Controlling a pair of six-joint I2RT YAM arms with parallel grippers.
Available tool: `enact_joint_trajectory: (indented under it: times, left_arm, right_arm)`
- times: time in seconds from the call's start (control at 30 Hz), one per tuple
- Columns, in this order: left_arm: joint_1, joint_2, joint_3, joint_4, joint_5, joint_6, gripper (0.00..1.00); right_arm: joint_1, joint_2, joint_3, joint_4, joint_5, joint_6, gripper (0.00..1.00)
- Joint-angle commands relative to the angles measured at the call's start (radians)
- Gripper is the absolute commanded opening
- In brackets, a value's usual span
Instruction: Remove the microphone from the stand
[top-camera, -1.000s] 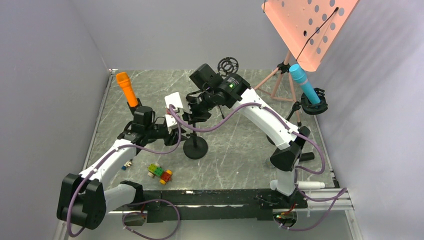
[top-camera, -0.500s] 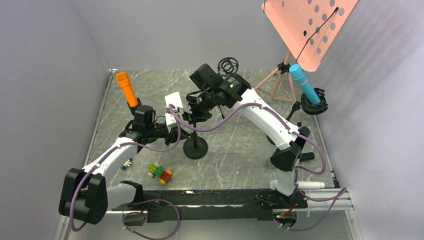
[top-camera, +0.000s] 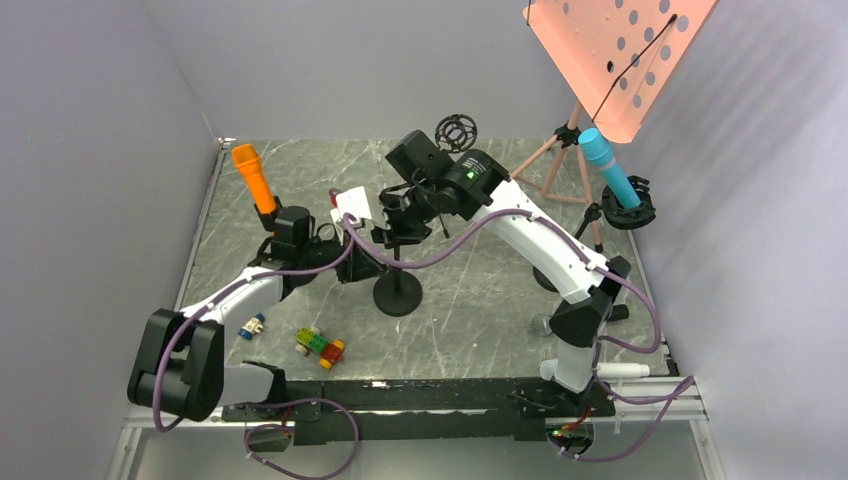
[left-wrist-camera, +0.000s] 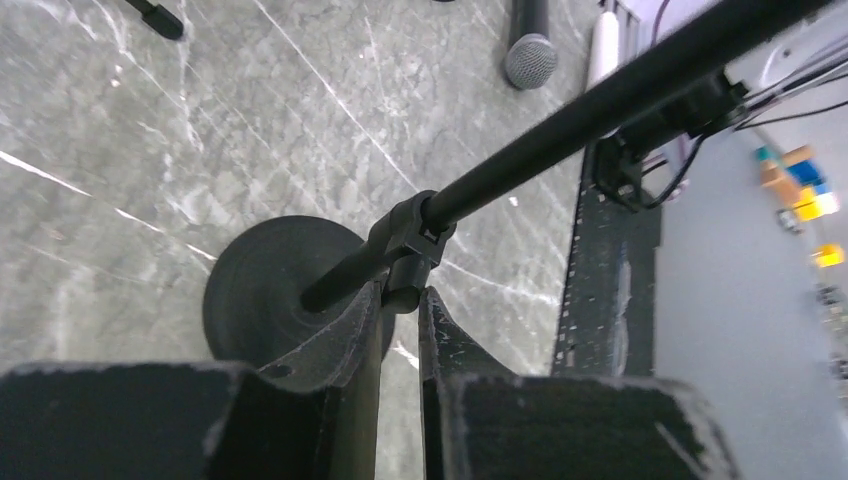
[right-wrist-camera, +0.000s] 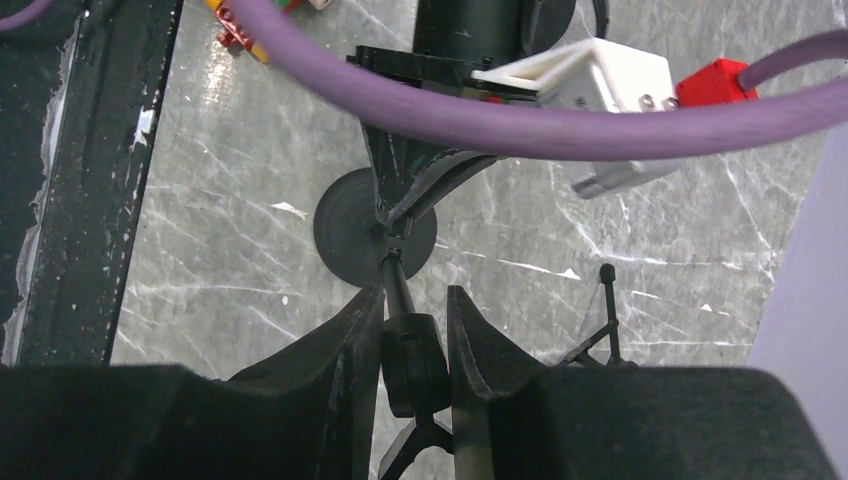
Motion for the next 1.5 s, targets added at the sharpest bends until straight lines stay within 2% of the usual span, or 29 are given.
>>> enact_joint_trajectory:
  times: [0.0,0.23,0.33,0.37,0.4,0.53,0.57,0.6,0.63,0.67,0.7,0.8,0.83,0.87,0.93,1.17,1.3,1.47]
  left_arm:
    - [-0.016,0.064,0.14,0.06,0.219,-0.193,0.0]
    - [-0.018,0.261,0.405,-0.313,0.34,-0.306,0.0]
    - [-0.016,0.35,0.527,-0.654,0.338,-0.258,0.0]
    - [-0.016,0.378,0.551,-0.695,0.361,-0.263,0.0]
    - [-0.016,0.387,0.533,-0.612,0.398,-0.348,0.0]
    - [-0.016,0.377,0.329,0.113,0.505,-1.149,0.01]
    - [-0.015,0.379,0.298,0.291,0.508,-1.308,0.07]
    - [-0.015,0.38,0.297,0.379,0.509,-1.361,0.15]
    - [-0.014,0.376,0.324,0.321,0.508,-1.307,0.24]
    - [-0.013,0.371,0.37,0.175,0.502,-1.183,0.37]
    - [-0.011,0.369,0.423,-0.036,0.49,-1.033,0.42]
    - [0.001,0.378,0.631,-0.66,0.361,-0.476,0.51]
    - [0.003,0.385,0.684,-0.818,0.299,-0.349,0.53]
    - [0.008,0.39,0.72,-0.888,0.244,-0.269,0.55]
    - [0.017,0.4,0.765,-0.967,0.18,-0.147,0.57]
    - [0.022,0.38,0.777,-1.052,0.028,0.073,0.62]
    - [0.021,0.365,0.786,-1.085,-0.028,0.16,0.62]
    - [0.021,0.28,0.732,-1.005,-0.075,0.241,0.67]
  right_arm:
    - [-0.003,-0.006,-0.044,0.006,0.074,-0.039,0.15]
    - [-0.003,-0.036,-0.074,0.033,0.092,-0.059,0.14]
    - [-0.004,-0.044,-0.09,0.041,0.099,-0.067,0.14]
    - [-0.005,-0.047,-0.093,0.044,0.099,-0.069,0.13]
    - [-0.005,-0.047,-0.096,0.047,0.1,-0.07,0.13]
    - [-0.006,-0.047,-0.097,0.048,0.095,-0.067,0.13]
    - [-0.006,-0.047,-0.097,0.05,0.096,-0.066,0.13]
    - [-0.006,-0.047,-0.097,0.053,0.096,-0.065,0.13]
    - [-0.006,-0.046,-0.098,0.053,0.097,-0.064,0.13]
    - [-0.006,-0.047,-0.097,0.054,0.099,-0.064,0.13]
    - [-0.007,-0.045,-0.097,0.054,0.102,-0.065,0.13]
    - [-0.011,-0.043,-0.091,0.056,0.105,-0.065,0.13]
    - [-0.015,-0.045,-0.092,0.056,0.104,-0.064,0.13]
    - [-0.018,-0.044,-0.092,0.056,0.103,-0.063,0.13]
    - [-0.021,-0.047,-0.093,0.056,0.102,-0.064,0.12]
    - [-0.05,-0.052,-0.1,0.052,0.072,-0.064,0.1]
    - [-0.066,-0.047,-0.083,0.054,0.056,-0.069,0.04]
    - [-0.066,-0.034,-0.024,0.044,0.043,-0.076,0.0]
